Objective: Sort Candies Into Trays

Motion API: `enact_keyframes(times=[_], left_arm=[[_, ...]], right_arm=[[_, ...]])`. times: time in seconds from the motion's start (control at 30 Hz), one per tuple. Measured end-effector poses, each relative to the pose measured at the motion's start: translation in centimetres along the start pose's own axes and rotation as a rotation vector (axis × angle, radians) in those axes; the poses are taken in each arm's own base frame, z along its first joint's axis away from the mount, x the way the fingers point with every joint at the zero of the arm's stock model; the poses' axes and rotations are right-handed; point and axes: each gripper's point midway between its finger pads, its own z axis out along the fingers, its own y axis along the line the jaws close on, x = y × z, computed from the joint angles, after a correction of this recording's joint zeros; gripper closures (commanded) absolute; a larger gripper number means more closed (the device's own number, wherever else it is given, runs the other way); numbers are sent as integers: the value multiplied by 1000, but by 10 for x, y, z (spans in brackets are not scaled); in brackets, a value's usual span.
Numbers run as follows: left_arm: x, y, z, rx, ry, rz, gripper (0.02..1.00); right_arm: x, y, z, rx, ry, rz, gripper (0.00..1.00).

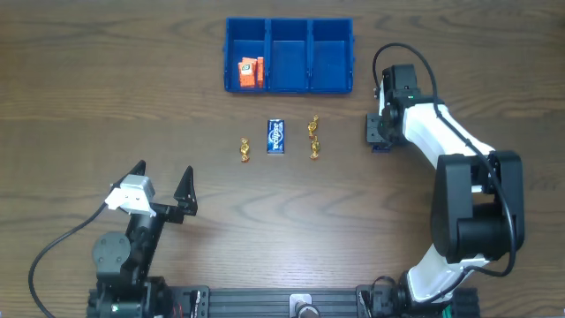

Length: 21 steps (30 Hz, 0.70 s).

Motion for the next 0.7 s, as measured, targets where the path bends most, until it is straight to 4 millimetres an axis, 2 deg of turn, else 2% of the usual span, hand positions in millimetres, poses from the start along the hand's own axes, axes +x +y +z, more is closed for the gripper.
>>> enact_keyframes(times=[0.13,0.23,0.3,0.43,0.53,0.63,0.7], left_arm=[[0,0,0,0,0,0,23],[0,0,0,0,0,0,20],[0,0,0,0,0,0,20],[0,0,0,0,0,0,23],[0,0,0,0,0,0,23],[0,0,0,0,0,0,20],[0,0,0,0,0,0,20]], right_arm=[[-3,10,-11,-2,21,-20,768],[-17,29,-30,-10,2,-49,772],[-35,49,-51,-25,-53,-72,774],[-80,104,-116,-63,-231,-112,772],[-107,144,-165,-100,-374,-128,774],[-120,174,-201,-136,-478,-128,774],[-125,183,-212,-142,-514,-115,774]])
